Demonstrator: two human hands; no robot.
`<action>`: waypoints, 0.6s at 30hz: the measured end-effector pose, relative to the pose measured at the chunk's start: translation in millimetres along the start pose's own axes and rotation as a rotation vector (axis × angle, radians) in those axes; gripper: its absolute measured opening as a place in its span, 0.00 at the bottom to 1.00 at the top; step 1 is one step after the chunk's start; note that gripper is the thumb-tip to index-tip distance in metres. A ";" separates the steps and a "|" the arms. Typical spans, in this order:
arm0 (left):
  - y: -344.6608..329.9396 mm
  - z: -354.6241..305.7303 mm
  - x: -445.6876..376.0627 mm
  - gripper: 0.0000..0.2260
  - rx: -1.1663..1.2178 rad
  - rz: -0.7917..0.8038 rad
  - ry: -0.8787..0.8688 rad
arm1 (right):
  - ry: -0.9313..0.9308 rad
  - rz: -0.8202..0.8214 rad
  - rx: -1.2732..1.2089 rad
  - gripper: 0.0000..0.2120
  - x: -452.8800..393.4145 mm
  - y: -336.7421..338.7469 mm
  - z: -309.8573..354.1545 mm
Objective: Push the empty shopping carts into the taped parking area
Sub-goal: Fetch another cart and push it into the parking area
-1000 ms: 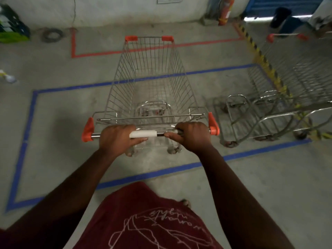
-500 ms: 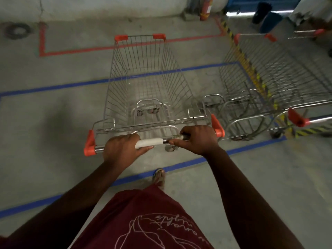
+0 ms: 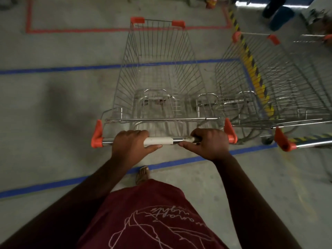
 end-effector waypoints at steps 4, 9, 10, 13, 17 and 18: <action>-4.0 -13.1 3.9 0.28 -0.006 -0.009 0.046 | 0.095 -0.013 0.009 0.33 1.2 5.3 -8.8; 0.0 -32.2 16.1 0.29 -0.018 -0.054 0.128 | 0.225 0.008 -0.028 0.29 14.6 9.5 -18.5; 0.1 -39.5 18.9 0.30 -0.012 -0.064 0.145 | 0.239 0.004 -0.030 0.29 18.3 11.3 -23.2; -0.6 -57.7 24.8 0.30 -0.015 -0.067 0.196 | 0.260 0.002 -0.032 0.29 28.5 12.5 -35.7; -2.2 -76.1 33.3 0.32 -0.018 -0.030 0.241 | 0.319 0.045 -0.093 0.26 49.3 11.6 -52.4; -1.5 -79.3 35.4 0.33 -0.018 -0.033 0.240 | 0.353 0.071 -0.119 0.25 54.6 11.5 -55.7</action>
Point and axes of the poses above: each hand's wrist, its own x-axis away from the middle knuckle, its own y-axis out of the back of the hand, z = x × y, the point moved 8 cm from there along -x, towards the middle knuckle, and after that the axes turned 4 degrees about z, right-handed, at the moved point
